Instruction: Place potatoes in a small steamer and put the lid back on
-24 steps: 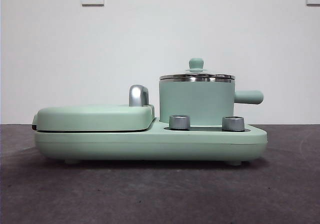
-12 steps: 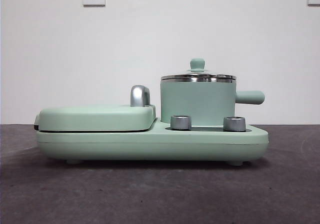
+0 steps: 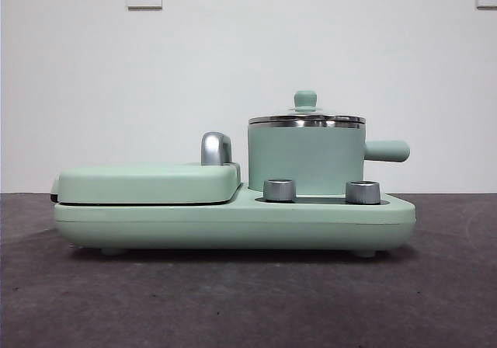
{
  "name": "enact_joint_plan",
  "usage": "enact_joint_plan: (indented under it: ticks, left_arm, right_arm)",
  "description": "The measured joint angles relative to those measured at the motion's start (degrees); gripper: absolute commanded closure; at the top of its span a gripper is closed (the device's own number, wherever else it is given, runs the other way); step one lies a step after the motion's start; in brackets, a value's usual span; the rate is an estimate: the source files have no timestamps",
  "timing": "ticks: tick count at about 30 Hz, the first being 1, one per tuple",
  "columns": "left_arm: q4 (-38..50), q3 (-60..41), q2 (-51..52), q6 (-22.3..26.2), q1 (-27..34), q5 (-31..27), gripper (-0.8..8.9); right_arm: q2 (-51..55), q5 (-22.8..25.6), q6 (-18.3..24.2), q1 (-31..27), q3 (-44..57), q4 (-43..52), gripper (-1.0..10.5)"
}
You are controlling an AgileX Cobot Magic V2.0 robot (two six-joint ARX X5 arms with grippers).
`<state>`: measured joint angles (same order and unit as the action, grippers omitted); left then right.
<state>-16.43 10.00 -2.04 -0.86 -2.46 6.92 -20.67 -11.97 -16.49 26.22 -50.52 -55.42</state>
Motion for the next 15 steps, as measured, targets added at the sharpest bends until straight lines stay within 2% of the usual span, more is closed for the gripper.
enact_joint_plan:
  ticks: [4, 11, 15]
  left_arm:
    - [-0.46, -3.48, 1.64, 0.50, 3.21, -0.37, 8.09]
    - [2.62, -6.78, 1.64, 0.55, 3.19, -1.31, 8.09]
    - [3.10, -7.02, 1.77, -0.94, 3.19, -4.33, 8.09]
  right_arm:
    - [-0.02, 0.00, 0.02, 0.00, 0.00, -0.02, 9.3]
    - [-0.02, 0.00, 0.02, 0.00, 0.00, 0.00, 9.3]
    - [0.00, 0.00, 0.02, 0.00, 0.02, 0.02, 9.3]
